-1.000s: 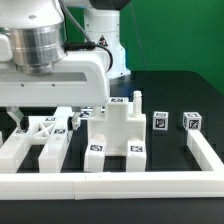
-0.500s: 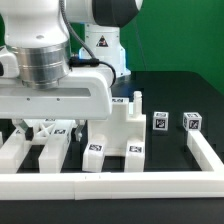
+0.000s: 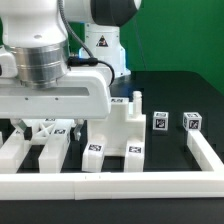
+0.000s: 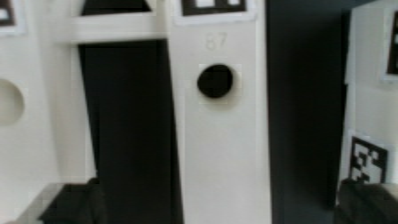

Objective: Assemble chair

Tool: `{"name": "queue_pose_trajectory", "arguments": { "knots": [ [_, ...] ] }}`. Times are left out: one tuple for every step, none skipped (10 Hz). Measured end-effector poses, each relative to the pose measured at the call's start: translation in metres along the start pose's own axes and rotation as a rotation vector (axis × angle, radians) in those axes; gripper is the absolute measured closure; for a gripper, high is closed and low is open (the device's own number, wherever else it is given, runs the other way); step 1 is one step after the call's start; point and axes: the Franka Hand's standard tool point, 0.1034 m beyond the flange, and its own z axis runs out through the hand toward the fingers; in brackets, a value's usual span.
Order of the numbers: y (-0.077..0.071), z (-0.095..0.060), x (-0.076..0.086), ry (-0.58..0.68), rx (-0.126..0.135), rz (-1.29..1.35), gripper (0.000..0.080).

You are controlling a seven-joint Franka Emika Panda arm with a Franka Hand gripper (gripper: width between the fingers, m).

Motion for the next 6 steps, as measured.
{"name": "queue_pose_trajectory", "arguments": {
  "knots": [
    [-0.001, 0.001, 0.000, 0.001, -0.001, -0.001, 0.0151],
    [-0.001, 0.001, 0.000, 0.000, -0.001, -0.001, 0.0151],
    [0.000, 0.001, 0.000, 0.000, -0.001, -0.001, 0.0151],
    [0.002, -0.006, 0.002, -0.012, 0.002, -0.010, 0.0151],
    [0.007, -0.007, 0.004, -0.010, 0.000, -0.037, 0.0151],
    [0.011, -0.005, 0.002, -0.016, 0.000, -0.062, 0.0151]
  ]
}}
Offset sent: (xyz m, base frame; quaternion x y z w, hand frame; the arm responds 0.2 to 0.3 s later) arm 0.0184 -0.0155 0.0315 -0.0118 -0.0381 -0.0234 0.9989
